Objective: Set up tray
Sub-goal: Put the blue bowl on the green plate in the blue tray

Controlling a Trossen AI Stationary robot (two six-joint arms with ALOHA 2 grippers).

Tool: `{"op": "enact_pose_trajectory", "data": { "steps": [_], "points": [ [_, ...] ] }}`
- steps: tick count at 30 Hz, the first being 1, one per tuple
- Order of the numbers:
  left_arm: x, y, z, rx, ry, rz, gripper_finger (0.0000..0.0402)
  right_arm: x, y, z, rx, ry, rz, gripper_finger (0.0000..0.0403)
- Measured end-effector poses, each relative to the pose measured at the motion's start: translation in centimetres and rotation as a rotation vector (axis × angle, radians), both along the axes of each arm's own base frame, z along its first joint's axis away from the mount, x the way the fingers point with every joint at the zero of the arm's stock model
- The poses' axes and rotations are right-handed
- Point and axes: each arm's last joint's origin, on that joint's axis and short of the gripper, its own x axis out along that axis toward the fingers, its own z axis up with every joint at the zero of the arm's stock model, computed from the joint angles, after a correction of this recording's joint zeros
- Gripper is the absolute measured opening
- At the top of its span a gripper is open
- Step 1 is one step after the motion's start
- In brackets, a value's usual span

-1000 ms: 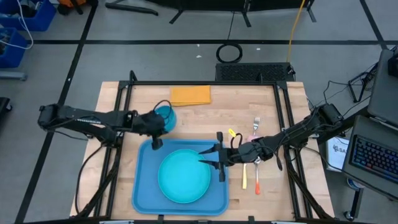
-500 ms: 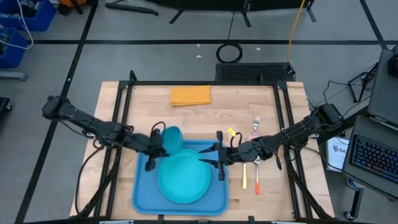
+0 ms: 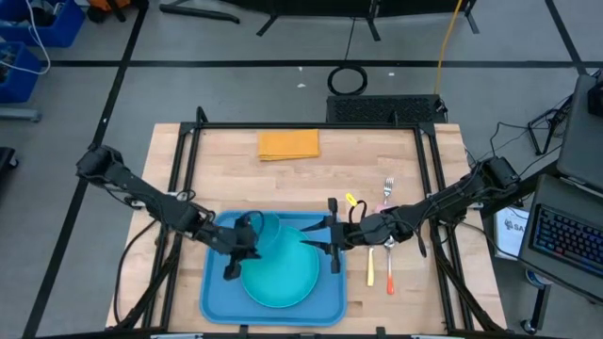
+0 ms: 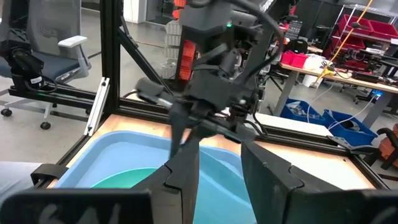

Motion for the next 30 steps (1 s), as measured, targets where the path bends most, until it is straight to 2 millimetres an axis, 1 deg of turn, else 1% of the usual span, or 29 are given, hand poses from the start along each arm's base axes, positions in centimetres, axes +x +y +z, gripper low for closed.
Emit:
{"op": "enact_pose_trajectory", "data": {
  "steps": [8, 13, 18, 26, 30],
  "points": [
    [2.2, -3.4, 0.6, 0.139, 0.055, -0.123, 0.0006, 0.0, 0.0, 0.0, -0.002, 0.004, 0.0, 0.0112],
    [3.0, -5.0, 0.1, 0.217, 0.128, -0.228, 0.0006, 0.0, 0.0, -0.1, -0.001, 0.009, 0.0, 0.0112],
    [3.7, -6.5, -0.7, 0.278, 0.152, -0.317, 0.0006, 0.0, 0.0, -0.1, -0.002, 0.012, 0.0, 0.0112],
    [4.8, -7.7, -1.7, 0.364, 0.195, -0.346, 0.0006, 0.0, 0.0, -0.1, -0.002, 0.013, 0.0, 0.0112],
    [4.9, -8.1, -1.7, 0.39, 0.183, -0.361, 0.0006, 0.0, 0.0, -0.1, -0.002, 0.013, 0.0, 0.0112]
  ]
}}
